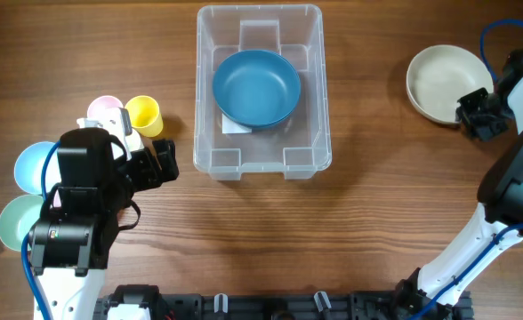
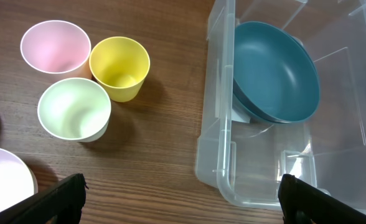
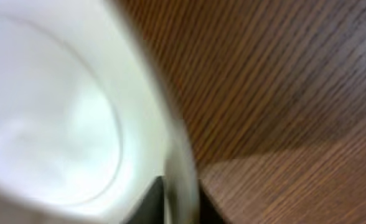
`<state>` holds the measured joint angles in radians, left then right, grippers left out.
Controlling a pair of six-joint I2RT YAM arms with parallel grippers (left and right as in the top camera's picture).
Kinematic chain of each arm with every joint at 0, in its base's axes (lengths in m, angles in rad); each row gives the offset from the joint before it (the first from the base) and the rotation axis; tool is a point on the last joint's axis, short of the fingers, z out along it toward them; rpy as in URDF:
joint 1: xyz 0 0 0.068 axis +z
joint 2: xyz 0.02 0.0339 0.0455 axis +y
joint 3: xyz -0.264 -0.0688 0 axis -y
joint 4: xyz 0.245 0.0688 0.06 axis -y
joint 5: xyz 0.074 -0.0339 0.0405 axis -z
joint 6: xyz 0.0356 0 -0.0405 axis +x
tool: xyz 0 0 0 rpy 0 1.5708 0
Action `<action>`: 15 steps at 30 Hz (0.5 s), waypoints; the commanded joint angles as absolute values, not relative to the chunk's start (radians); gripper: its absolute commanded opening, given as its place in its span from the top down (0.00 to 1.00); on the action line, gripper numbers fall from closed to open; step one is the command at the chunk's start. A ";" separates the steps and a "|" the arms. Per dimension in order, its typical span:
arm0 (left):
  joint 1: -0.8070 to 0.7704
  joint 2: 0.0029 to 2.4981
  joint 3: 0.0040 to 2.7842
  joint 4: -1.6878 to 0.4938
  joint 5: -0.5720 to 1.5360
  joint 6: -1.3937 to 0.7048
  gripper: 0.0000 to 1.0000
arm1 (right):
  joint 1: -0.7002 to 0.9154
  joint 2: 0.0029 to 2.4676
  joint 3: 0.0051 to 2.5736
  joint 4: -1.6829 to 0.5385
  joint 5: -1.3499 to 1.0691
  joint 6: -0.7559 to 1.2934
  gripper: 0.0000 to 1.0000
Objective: Pack container
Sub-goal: 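Reach the right gripper to the cream bowl and grasp its rim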
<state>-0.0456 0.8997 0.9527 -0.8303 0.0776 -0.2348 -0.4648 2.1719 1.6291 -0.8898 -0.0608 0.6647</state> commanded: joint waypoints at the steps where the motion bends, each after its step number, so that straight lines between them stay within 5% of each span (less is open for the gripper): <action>1: -0.041 0.900 0.972 -0.828 0.093 -0.244 0.00 | -0.458 2.181 1.628 -0.890 -0.069 0.654 0.96; 9: -0.041 0.900 0.972 -0.828 0.093 -0.244 0.00 | -0.436 2.114 1.645 -0.951 -0.115 0.606 0.96; 15: -0.041 0.900 0.972 -0.828 0.093 -0.244 0.00 | -0.316 1.813 1.717 -0.968 -0.136 0.496 0.96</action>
